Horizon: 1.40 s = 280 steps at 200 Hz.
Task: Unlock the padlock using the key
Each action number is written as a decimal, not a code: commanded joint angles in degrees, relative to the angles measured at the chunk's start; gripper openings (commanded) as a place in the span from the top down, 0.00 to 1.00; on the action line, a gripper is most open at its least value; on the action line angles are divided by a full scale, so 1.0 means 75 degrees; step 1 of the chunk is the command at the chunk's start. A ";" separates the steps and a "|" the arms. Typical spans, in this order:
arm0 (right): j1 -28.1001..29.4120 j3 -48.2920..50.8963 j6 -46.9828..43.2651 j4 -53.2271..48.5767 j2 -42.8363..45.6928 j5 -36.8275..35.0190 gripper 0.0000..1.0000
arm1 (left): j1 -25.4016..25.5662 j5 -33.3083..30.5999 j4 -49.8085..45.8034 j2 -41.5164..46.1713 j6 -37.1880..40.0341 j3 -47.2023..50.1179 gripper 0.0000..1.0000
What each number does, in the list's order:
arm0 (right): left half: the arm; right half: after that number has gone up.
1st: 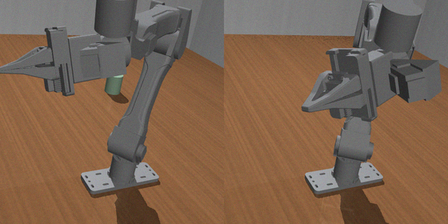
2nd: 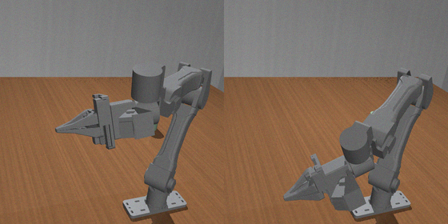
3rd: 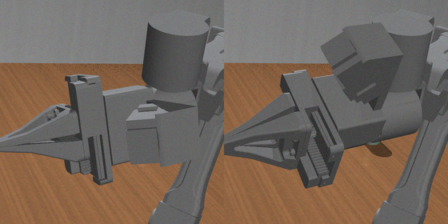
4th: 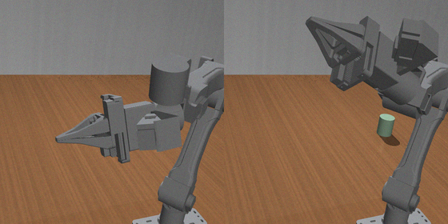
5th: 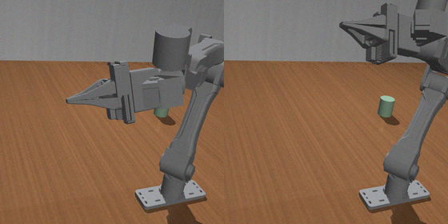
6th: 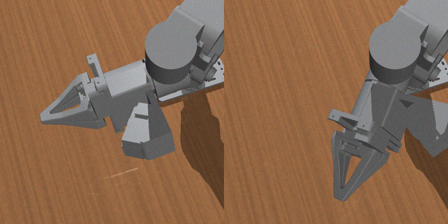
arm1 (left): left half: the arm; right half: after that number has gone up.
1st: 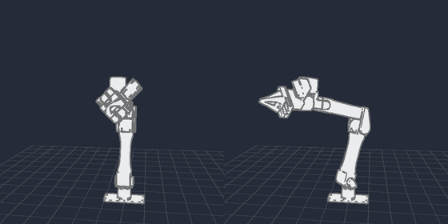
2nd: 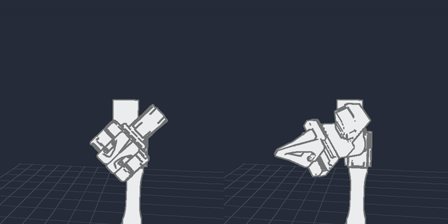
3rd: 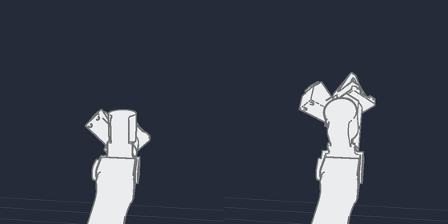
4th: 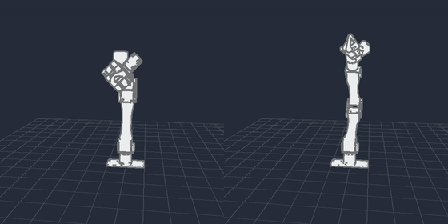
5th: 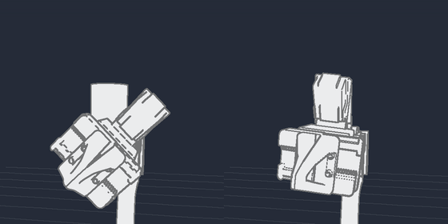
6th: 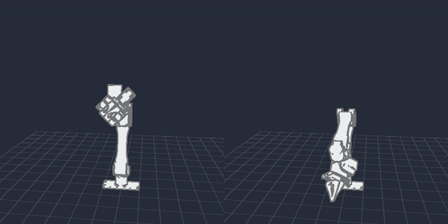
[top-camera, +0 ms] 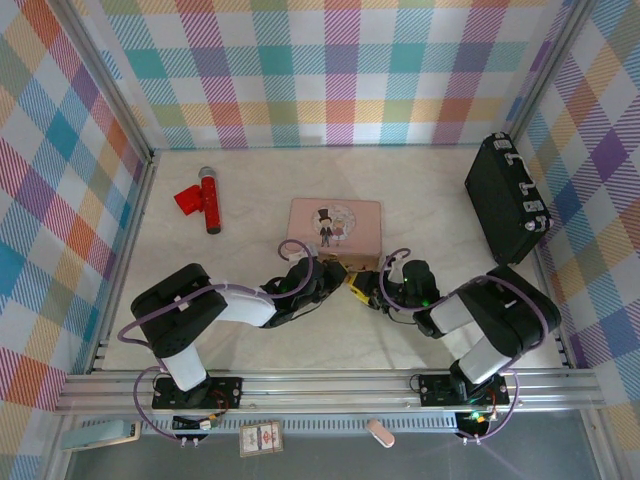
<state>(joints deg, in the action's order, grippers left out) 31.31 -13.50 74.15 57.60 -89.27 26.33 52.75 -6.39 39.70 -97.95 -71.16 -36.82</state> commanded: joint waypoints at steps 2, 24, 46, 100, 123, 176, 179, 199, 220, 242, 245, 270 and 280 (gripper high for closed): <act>0.0147 -0.0193 -0.1076 -0.0518 0.1134 -0.0095 0.59 | 0.0319 0.0848 0.0264 0.0431 0.0077 -0.0051 1.00; 0.0161 -0.0365 -0.2380 -0.3304 0.2768 -0.0639 0.58 | 0.0167 0.0617 0.0067 0.0585 0.0076 0.0127 1.00; 0.0488 -0.0878 -0.4439 -0.6393 0.4464 -0.1992 0.57 | 0.0016 0.0629 -0.0030 0.0621 0.0129 0.0165 1.00; 0.1709 -0.0940 -0.6805 -0.7192 0.4754 -0.4083 0.59 | -0.0308 0.0758 0.0015 0.0683 0.0134 0.0290 1.00; 0.2867 -0.0789 -0.8108 -0.6111 0.4262 -0.5295 0.59 | -0.0414 0.0782 -0.0017 0.0890 0.0136 0.0471 1.00; 0.3698 -0.0687 -0.9525 -0.3507 0.2132 -0.5868 0.56 | -0.0559 0.0700 -0.0076 0.1541 0.0264 0.0917 1.00; 0.3770 -0.0753 -0.9654 -0.3492 0.2006 -0.5936 0.56 | -0.0574 0.0700 -0.0079 0.1576 0.0273 0.0940 1.00; 0.4115 -0.1201 -1.0134 -0.3449 0.1362 -0.6220 0.57 | -0.0588 0.0723 -0.0143 0.1724 0.0321 0.1023 1.00; 0.4178 -0.1447 -1.0244 -0.3280 0.1001 -0.6264 0.58 | -0.0609 0.0792 -0.0061 0.1819 0.0346 0.1121 1.00; 0.4193 -0.1658 -1.0288 -0.3261 0.0718 -0.6517 0.60 | -0.0600 0.0795 -0.0116 0.1892 0.0370 0.1181 1.00; 0.4206 -0.1687 -1.0301 -0.3297 0.0677 -0.6545 0.60 | -0.0603 0.0791 -0.0104 0.1902 0.0370 0.1193 1.00; 0.4204 -0.2132 -1.0098 -0.4134 0.0474 -0.7148 0.61 | -0.0623 0.0782 -0.0058 0.1915 0.0335 0.1264 1.00; 0.4205 -0.2150 -1.0093 -0.4187 0.0456 -0.7302 0.62 | -0.0615 0.0797 -0.0029 0.1904 0.0332 0.1253 1.00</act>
<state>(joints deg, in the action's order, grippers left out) 62.50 -27.14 -0.93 27.79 -85.25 -23.33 48.23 -0.91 34.15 -86.06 -69.60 -27.38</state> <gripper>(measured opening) 0.384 0.120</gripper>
